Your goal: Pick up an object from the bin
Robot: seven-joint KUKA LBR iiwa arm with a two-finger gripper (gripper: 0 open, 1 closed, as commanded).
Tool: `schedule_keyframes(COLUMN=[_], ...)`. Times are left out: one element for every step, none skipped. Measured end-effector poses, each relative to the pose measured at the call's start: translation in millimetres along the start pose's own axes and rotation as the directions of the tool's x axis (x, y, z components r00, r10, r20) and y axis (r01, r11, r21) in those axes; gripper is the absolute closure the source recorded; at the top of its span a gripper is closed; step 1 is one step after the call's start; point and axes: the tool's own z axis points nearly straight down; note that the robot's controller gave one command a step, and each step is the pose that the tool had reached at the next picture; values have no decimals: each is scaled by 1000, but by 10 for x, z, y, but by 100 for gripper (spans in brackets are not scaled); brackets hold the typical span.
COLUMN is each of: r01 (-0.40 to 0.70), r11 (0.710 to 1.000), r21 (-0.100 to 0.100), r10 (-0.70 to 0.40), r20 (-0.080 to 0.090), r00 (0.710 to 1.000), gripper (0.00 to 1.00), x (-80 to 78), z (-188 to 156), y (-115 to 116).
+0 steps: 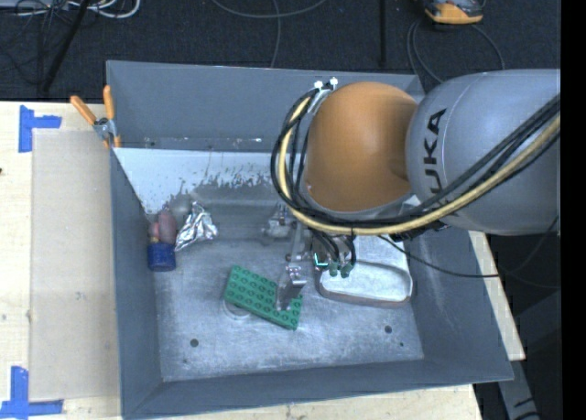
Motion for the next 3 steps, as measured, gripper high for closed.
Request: schedule_keyframes(r01=[-106, -303, -540], r11=[994, 953, 842], r21=[-3, -3, -4], r10=[106, 303, 540], r20=[10, 7, 5], r00=[994, 953, 842], gripper=[0, 0, 0], x=[-39, 41, 32], z=[1362, 1053, 984], y=[-106, -251, -248])
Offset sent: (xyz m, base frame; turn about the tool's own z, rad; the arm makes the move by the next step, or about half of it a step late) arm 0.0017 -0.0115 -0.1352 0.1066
